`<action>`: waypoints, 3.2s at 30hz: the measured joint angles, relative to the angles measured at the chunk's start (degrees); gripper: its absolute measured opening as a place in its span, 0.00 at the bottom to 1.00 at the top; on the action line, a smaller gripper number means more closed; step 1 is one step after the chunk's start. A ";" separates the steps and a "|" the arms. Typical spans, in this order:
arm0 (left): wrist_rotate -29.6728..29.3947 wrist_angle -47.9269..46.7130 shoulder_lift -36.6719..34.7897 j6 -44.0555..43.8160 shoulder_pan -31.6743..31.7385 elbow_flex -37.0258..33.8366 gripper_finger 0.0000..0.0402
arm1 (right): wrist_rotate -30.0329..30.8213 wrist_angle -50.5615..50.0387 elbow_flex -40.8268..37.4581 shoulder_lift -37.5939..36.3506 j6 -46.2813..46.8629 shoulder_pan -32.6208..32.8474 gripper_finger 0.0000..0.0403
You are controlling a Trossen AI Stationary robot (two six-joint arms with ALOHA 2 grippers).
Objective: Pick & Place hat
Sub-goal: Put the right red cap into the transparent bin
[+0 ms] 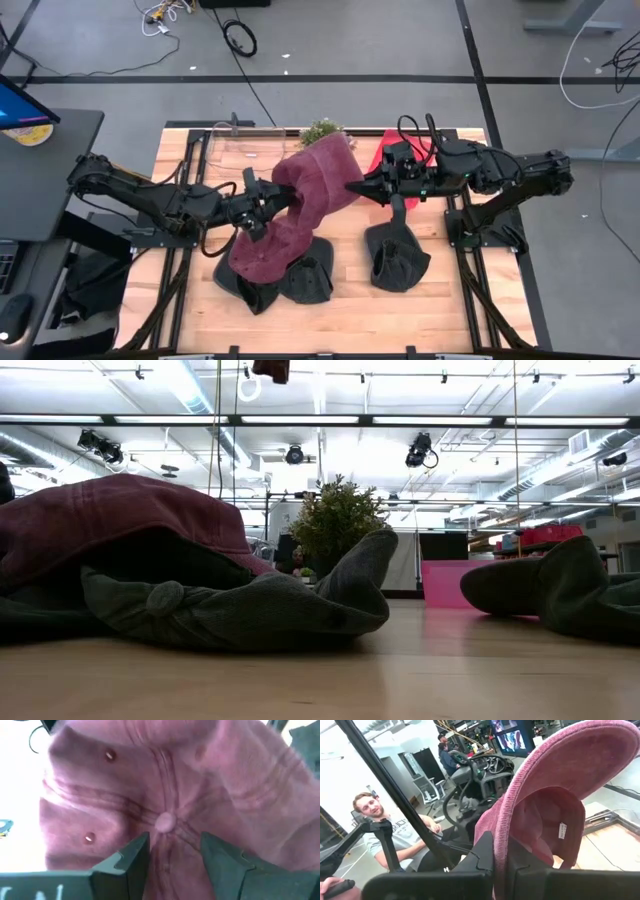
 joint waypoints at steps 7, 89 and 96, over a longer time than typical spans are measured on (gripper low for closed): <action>-0.05 -0.67 0.00 -0.28 -0.02 0.00 0.45 | -0.23 0.08 0.00 0.02 0.04 -0.13 0.02; -23.91 30.69 -12.56 35.21 -21.94 0.00 0.01 | -10.36 -7.38 0.00 3.69 -5.44 -3.89 0.69; -26.04 16.71 -18.32 30.83 -20.38 0.00 0.01 | -8.84 -12.31 -0.02 3.43 -5.45 -3.89 0.77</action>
